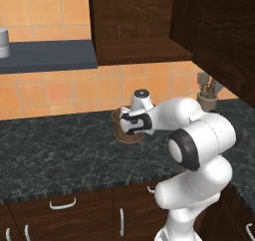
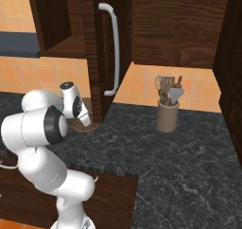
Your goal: Open the cabinet, pick up the bread from the cabinet and place it in the basket. Then move the basket to the dining counter.
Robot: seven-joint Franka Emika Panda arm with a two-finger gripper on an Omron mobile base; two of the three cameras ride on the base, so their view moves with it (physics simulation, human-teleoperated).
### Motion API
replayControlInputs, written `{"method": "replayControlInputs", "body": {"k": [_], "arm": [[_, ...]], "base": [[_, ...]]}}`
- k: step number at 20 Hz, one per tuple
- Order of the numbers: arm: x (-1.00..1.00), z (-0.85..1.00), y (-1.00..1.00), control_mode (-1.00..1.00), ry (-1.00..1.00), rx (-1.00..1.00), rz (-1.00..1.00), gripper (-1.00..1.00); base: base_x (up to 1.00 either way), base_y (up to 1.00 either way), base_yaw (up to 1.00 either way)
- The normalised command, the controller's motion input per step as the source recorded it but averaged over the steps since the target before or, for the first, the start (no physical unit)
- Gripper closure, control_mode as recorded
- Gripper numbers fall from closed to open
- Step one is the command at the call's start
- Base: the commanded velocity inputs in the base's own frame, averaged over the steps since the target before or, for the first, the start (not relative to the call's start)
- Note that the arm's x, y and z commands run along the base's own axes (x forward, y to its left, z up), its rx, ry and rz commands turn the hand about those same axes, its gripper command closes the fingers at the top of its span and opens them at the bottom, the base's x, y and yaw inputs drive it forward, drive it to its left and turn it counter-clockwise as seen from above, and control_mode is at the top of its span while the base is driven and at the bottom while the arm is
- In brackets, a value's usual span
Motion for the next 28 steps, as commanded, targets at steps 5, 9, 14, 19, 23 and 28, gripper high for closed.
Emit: {"method": "replayControlInputs", "body": {"k": [5,9,14,19,23,28], "arm": [[-0.06,-0.87,0.06,-1.00,0.01,0.03,-0.07,1.00],[-0.31,-0.24,0.14,-1.00,-0.01,0.00,-0.05,1.00],[-0.25,0.46,-0.13,-1.00,0.00,0.00,0.00,1.00],[-0.74,1.00,-0.08,-1.00,0.01,0.00,0.00,1.00],[-1.00,0.94,-0.04,-1.00,0.00,0.11,0.00,1.00],[-0.95,0.49,-0.02,-1.00,0.00,0.21,0.00,1.00]], "base": [[0.00,0.00,0.00],[0.00,0.00,0.00],[0.00,0.00,0.00],[0.00,0.00,0.00],[0.00,0.00,0.00],[0.00,0.00,0.00]]}}
